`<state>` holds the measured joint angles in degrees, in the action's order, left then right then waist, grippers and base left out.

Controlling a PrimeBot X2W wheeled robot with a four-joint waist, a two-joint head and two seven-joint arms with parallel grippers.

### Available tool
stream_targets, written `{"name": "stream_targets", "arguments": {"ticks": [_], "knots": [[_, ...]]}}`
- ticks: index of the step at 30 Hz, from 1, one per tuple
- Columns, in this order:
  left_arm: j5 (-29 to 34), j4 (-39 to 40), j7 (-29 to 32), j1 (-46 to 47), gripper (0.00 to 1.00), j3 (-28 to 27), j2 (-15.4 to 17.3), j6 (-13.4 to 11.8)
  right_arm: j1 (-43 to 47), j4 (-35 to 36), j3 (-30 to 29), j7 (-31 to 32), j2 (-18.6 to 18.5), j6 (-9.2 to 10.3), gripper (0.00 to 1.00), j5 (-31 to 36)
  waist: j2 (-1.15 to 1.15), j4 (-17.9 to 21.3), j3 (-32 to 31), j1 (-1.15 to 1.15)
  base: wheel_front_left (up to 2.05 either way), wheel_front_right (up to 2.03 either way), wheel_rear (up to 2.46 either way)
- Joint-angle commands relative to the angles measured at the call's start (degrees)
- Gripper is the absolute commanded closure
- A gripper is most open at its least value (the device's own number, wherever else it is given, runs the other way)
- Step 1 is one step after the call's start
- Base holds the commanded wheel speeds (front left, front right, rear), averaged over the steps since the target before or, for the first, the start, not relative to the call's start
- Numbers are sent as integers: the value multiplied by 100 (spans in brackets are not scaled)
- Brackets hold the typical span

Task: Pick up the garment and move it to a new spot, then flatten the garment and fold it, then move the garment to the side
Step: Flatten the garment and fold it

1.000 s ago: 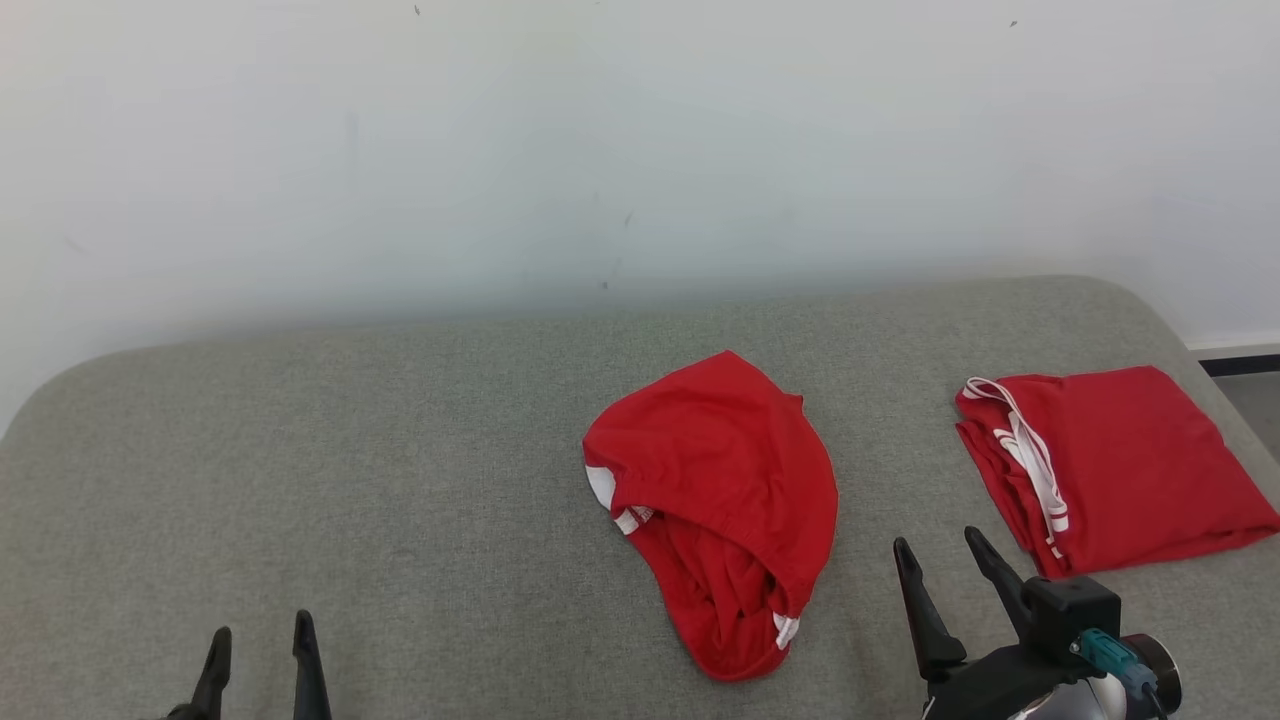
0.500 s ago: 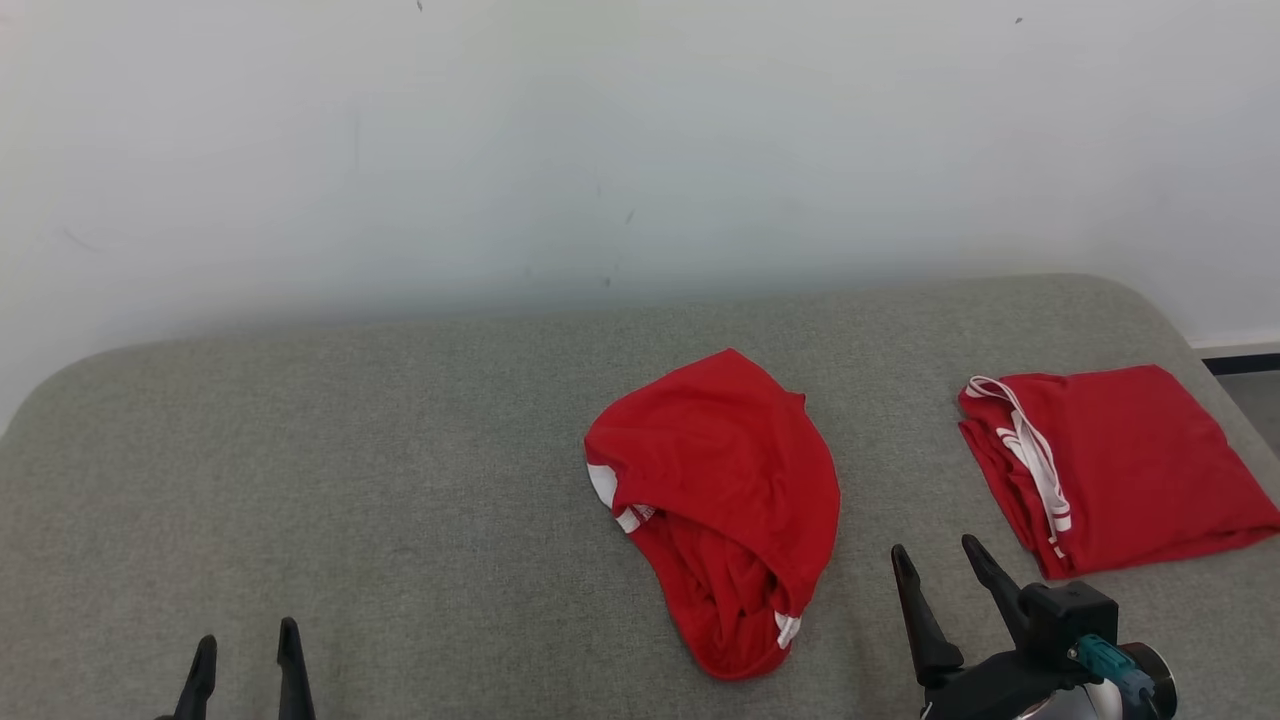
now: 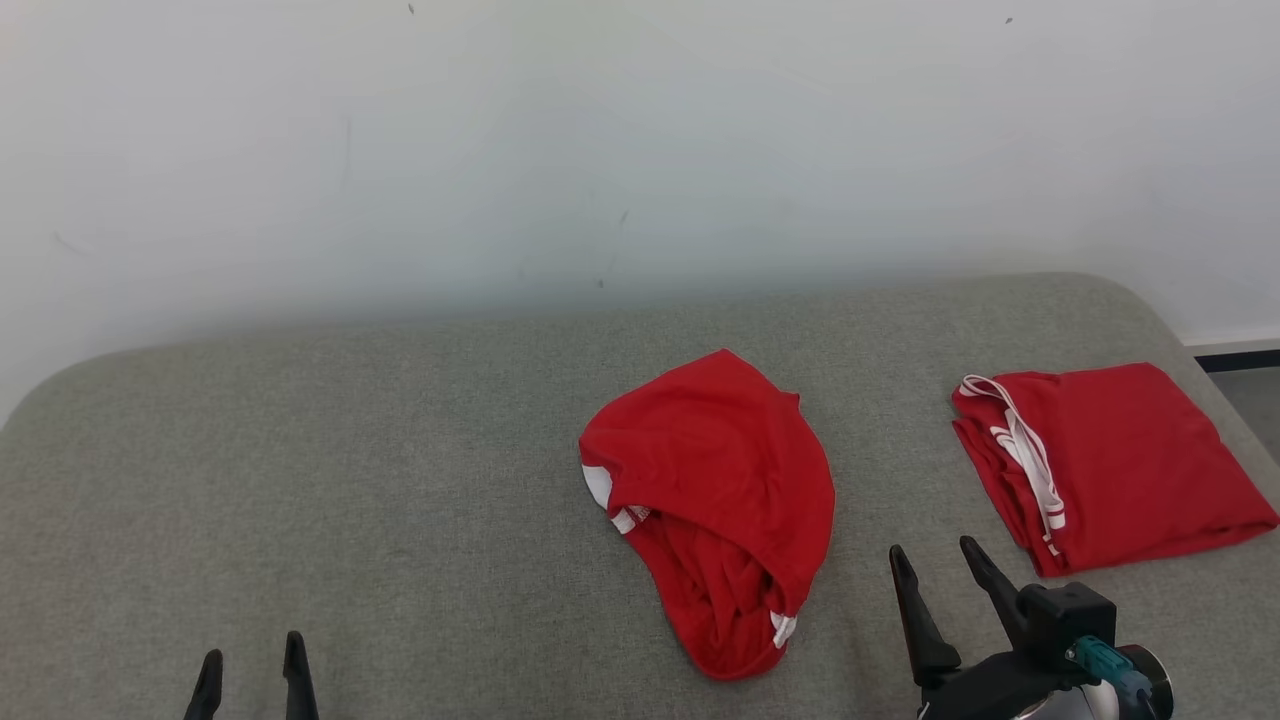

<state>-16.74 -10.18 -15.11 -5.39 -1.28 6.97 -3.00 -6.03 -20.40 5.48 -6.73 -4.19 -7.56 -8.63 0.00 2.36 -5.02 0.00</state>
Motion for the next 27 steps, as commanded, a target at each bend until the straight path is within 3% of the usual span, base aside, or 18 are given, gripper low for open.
{"name": "stream_targets", "arguments": {"ticks": [1,12,27], "knots": [[28,12,-2,-27,0,-16,-6,17,-2,14,-15,-11,10,17,0,10,0,-2,6,0,0,0,0],[156,-32,17,254,0,309,-68,183,-92,26,94,-9,24,17,0,-22,0,233,163,0,0,0,0],[-242,-1245,612,1530,0,1744,-346,953,-344,22,204,-37,-33,17,0,-24,0,1460,610,0,0,0,0]]}}
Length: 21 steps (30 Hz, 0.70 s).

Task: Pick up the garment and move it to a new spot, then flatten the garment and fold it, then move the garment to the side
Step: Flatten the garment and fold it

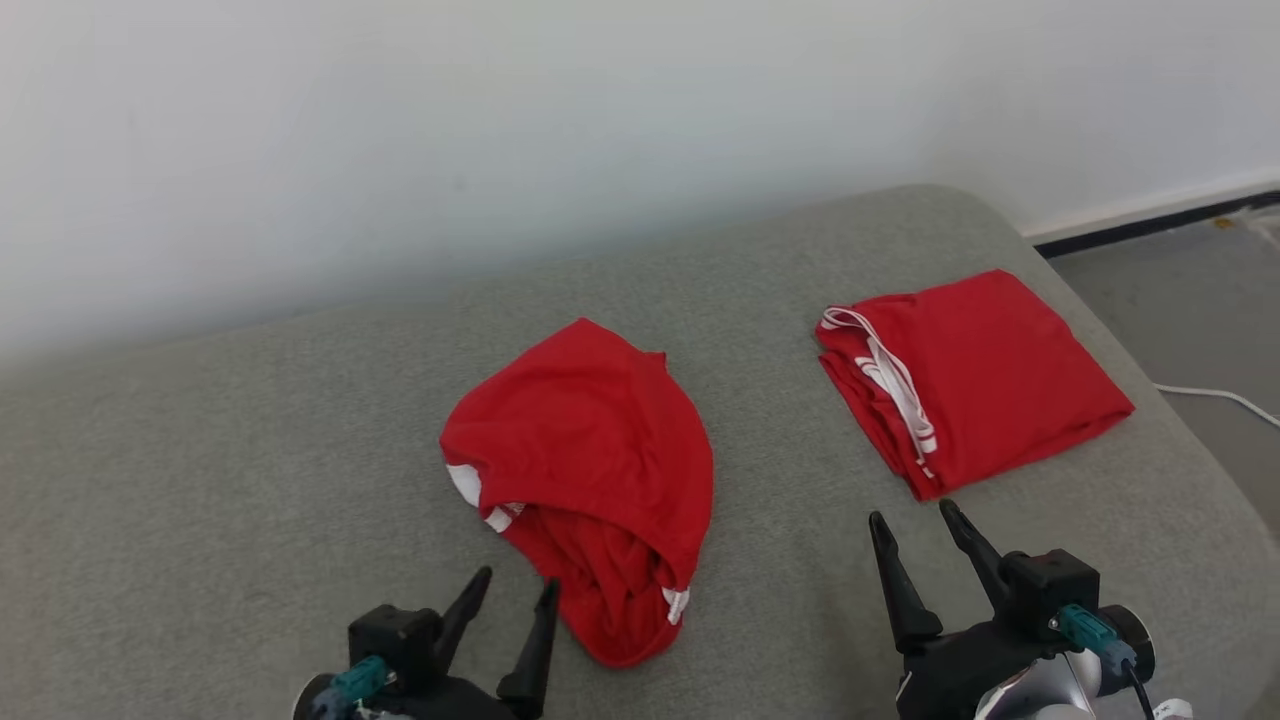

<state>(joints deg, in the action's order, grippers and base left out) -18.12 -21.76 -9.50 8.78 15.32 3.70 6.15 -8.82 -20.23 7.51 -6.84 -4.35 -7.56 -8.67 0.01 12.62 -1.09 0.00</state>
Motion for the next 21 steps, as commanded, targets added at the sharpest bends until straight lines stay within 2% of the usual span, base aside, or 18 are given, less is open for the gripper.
{"name": "stream_targets", "arguments": {"ticks": [1,6,15,21], "knots": [[-160,-183,97,178,0,186,-27,43,-71,8,-6,-31,-23,17,0,-24,-1,519,246,0,0,0,0],[-438,-553,255,444,0,624,-59,106,-143,-1,-21,-76,-39,17,0,-36,-1,914,368,0,0,0,0],[-406,-1033,488,676,0,1212,10,110,-155,-69,-41,-144,-35,17,0,-48,-1,1224,454,0,0,0,0],[-262,-1387,323,757,0,1192,59,-214,-161,-101,-65,-176,-9,17,0,-27,-1,1216,434,0,0,0,0]]}}
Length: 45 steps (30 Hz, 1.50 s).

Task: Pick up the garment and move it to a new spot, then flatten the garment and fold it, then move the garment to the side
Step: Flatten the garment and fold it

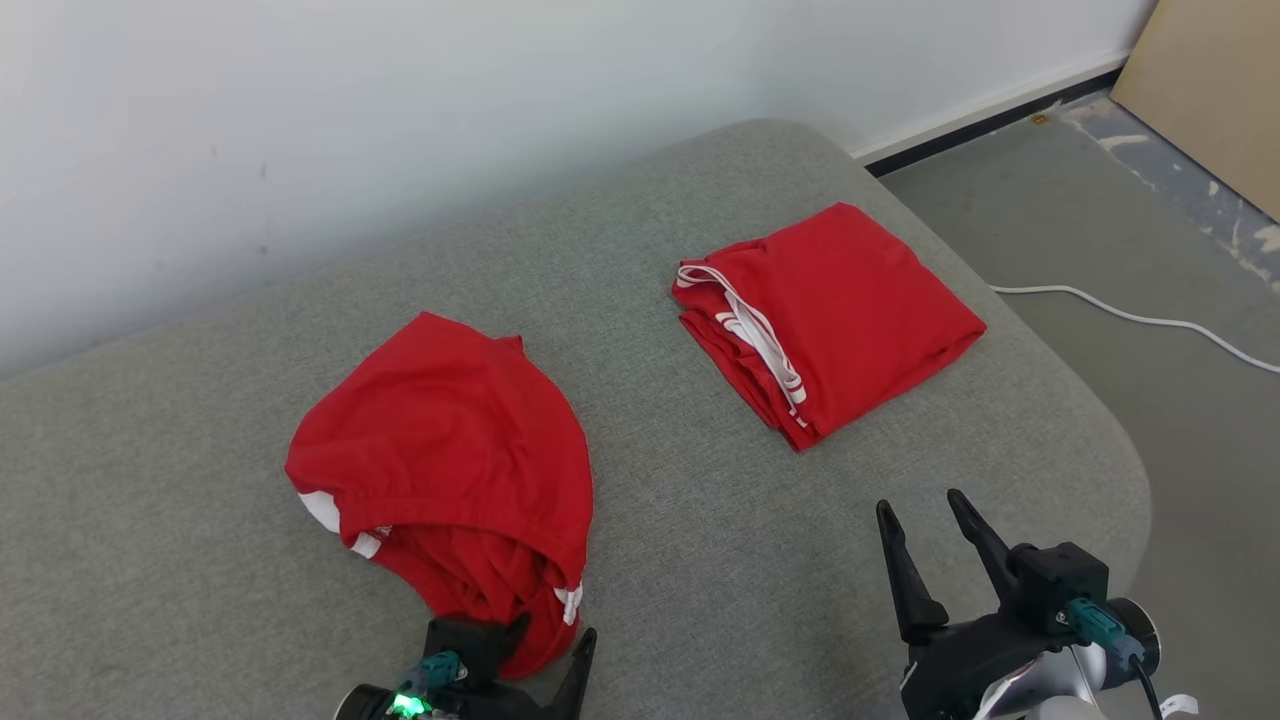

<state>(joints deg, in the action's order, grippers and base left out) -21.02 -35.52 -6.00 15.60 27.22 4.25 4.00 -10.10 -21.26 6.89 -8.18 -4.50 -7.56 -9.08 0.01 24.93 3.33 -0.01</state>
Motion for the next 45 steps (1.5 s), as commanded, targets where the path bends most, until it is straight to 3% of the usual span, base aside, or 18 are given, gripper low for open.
{"name": "stream_targets", "arguments": {"ticks": [1,2,3,4,15,31,36,45], "knots": [[42,-64,-48,81,0,10,8,-33,-33,1,7,-41,14,17,0,19,-1,-30,-16,1,0,0,0],[80,-115,-64,99,0,36,16,-51,-37,-2,15,-41,19,17,0,15,-1,-47,-22,1,0,0,0],[75,-150,-86,119,60,51,10,-46,-48,-7,27,-41,22,17,0,10,-1,-61,-27,1,0,0,0],[58,-175,-127,148,100,55,2,-36,-64,-15,33,-41,25,17,0,5,-1,-74,-29,1,0,0,0],[14,14,-589,1225,100,34,-61,49,-154,-91,44,-61,54,17,0,-14,-1,-189,-43,1,0,0,0],[254,227,-630,3699,100,100,312,259,-215,-197,77,-149,75,17,0,-60,-1,78,-64,1,0,0,0],[-23,305,-723,3598,100,-94,240,231,-127,-210,-26,-173,75,17,0,-13,-1,-67,-27,1,0,0,0],[-381,294,-645,2127,100,-128,454,108,-61,-147,-38,-114,106,17,0,26,-1,-577,-79,1,0,0,0]]}}
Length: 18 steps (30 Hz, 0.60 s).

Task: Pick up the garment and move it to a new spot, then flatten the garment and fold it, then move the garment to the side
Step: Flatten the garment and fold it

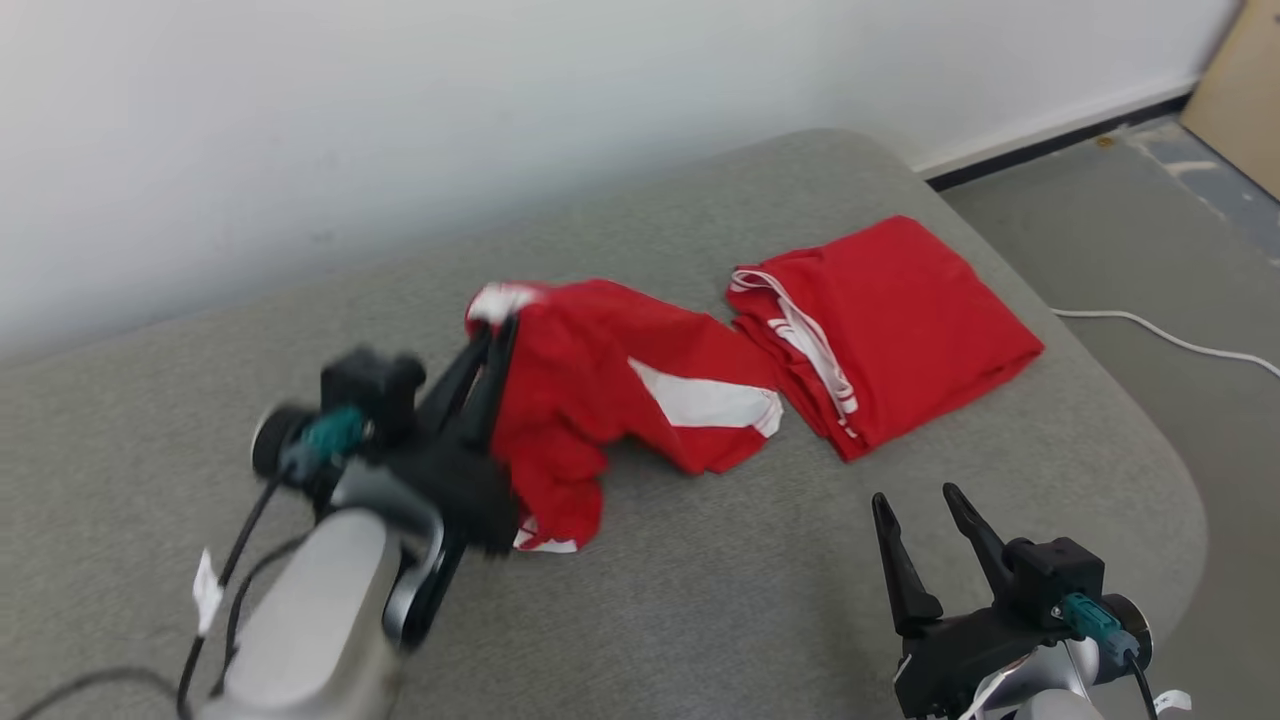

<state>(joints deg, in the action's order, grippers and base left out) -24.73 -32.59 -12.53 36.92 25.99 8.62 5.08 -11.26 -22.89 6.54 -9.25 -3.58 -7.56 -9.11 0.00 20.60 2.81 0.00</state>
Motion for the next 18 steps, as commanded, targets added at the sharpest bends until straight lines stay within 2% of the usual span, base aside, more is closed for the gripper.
{"name": "stream_targets", "arguments": {"ticks": [1,9,18], "knots": [[-28,58,0,-195,100,-20,93,-28,55,26,9,7,13,17,0,38,0,-195,-42,0,0,0,0],[-149,548,305,-1604,100,61,632,-160,143,90,2,94,-28,17,0,72,0,-622,-159,0,0,0,0],[-215,851,487,-2425,100,-26,1033,-414,201,150,68,150,-44,17,0,52,0,-834,-252,0,0,0,0]]}}
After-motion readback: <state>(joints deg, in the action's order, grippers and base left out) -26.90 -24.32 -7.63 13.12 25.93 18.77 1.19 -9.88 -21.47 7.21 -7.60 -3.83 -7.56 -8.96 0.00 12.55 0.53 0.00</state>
